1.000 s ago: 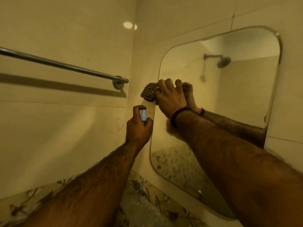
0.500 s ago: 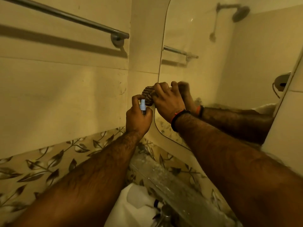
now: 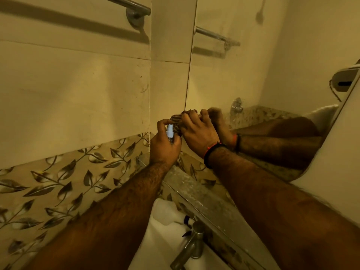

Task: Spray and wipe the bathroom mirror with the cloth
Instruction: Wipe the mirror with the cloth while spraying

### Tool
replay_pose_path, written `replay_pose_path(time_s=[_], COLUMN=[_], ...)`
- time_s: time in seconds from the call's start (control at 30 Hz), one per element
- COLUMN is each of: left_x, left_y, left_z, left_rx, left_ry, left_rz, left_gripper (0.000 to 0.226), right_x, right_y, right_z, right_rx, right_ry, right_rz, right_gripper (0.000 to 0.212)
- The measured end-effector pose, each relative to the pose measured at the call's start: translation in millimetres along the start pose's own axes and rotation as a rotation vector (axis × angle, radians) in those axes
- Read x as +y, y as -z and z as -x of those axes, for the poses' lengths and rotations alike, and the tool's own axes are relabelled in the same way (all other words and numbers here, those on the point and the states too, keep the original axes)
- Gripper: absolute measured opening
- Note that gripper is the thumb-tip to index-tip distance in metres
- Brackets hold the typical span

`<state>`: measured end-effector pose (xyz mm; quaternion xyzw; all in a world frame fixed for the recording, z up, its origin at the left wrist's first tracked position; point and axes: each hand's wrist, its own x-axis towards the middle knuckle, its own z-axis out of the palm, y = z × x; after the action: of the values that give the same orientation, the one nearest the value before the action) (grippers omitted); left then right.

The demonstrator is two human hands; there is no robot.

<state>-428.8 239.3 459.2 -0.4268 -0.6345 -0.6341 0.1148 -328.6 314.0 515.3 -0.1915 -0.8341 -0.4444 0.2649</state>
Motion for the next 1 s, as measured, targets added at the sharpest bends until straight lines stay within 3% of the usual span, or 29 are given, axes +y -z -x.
replay_pose_path(time_s=[0.4,0.6,1.0], left_x=[8.1,28.4,75.5], left_y=[-3.4,0.7,4.6], left_z=[15.3,13.1,8.8], left_rx=[0.028,0.065,0.06], left_ry=[0.052,0.037,0.009], left_rz=[-0.024,-0.026,0.014], left_gripper=[0.04,0.042,0.037], right_x=[-2.4,9.8,53.7], right_y=[3.8,13.0,48.5], right_z=[43.6,63.9,59.7], right_rx=[0.009,0.011,0.007], right_ry=[0.092,0.148,0.108], right_rz=[-0.06,-0.06,0.008], right_gripper=[0.042,0.026,0.033])
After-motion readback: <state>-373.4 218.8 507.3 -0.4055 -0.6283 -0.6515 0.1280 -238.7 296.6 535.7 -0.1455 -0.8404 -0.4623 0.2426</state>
